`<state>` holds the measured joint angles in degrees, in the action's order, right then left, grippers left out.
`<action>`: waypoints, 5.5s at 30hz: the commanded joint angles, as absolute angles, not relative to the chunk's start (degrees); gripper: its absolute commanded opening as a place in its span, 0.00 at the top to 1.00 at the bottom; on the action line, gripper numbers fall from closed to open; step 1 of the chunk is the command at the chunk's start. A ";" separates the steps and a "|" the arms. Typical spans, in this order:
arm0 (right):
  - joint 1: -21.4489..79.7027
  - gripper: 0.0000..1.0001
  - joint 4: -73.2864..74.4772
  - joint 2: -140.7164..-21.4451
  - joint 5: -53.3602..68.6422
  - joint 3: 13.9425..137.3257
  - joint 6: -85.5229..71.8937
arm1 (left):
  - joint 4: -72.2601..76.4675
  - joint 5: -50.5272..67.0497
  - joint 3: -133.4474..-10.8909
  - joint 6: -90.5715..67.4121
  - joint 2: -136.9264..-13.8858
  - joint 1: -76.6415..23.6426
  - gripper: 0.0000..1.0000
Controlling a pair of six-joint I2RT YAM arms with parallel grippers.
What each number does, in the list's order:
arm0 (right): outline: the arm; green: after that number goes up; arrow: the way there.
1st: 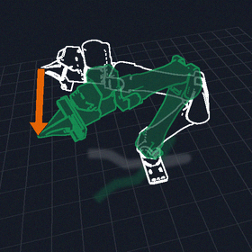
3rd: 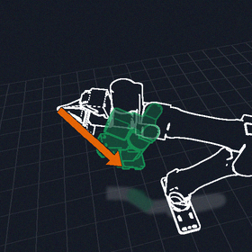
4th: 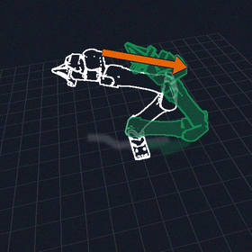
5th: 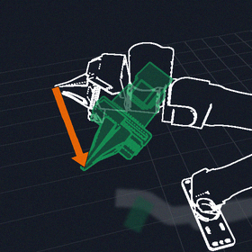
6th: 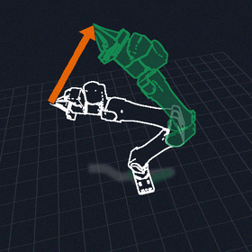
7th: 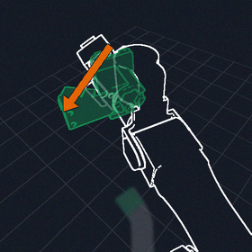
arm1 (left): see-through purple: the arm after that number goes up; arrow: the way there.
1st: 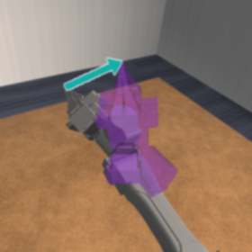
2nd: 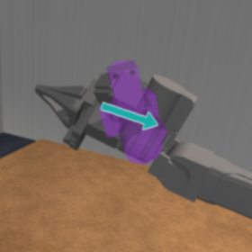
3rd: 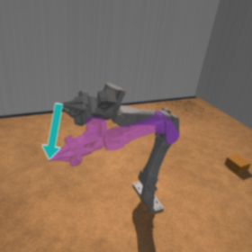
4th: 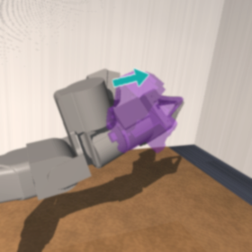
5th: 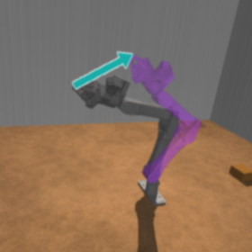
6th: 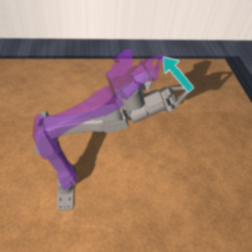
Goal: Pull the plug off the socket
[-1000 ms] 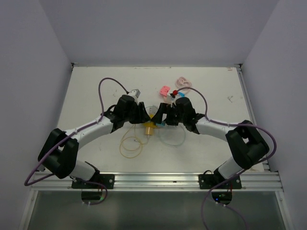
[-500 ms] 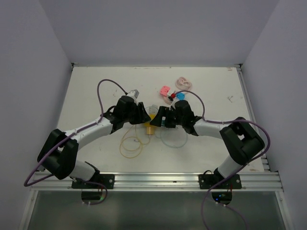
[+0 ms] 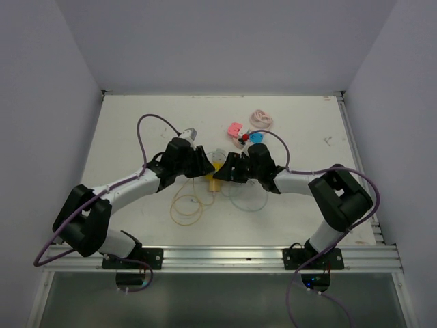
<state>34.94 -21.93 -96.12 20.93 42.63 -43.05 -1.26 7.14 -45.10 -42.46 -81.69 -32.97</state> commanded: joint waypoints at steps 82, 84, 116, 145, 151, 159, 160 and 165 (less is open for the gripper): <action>33.75 1.00 -0.18 -89.56 30.32 47.11 -23.38 | -4.04 10.66 -71.45 -30.68 -92.54 -5.71 0.95; 33.75 1.00 -0.18 -88.86 30.59 46.76 -23.20 | -4.92 5.29 -72.25 -29.88 -94.56 -5.71 0.94; 33.40 1.00 -0.79 -79.37 23.29 41.75 -26.11 | -10.98 -0.35 -64.96 -28.92 -101.26 -2.72 0.18; 43.85 1.00 4.57 -79.37 14.15 47.11 -14.68 | -21.02 9.57 -54.32 -38.13 -70.23 -17.39 0.04; 44.91 1.00 3.08 -79.46 13.97 46.94 -15.03 | -15.56 10.99 -53.08 -42.71 -72.50 -25.30 0.11; 45.26 1.00 1.32 -79.28 14.76 46.32 -15.91 | -12.92 10.11 -56.34 -44.91 -78.66 -33.21 0.20; 45.26 1.00 0.45 -79.02 15.03 45.88 -16.43 | -12.92 9.85 -56.51 -44.91 -79.27 -33.66 0.22; 45.35 1.00 -1.04 -78.49 15.91 45.18 -16.79 | -12.75 8.97 -56.51 -45.17 -82.17 -35.68 0.33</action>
<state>44.99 5.10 -81.23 14.46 44.16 -16.40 -15.46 9.89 -54.30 -44.21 -81.21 -34.81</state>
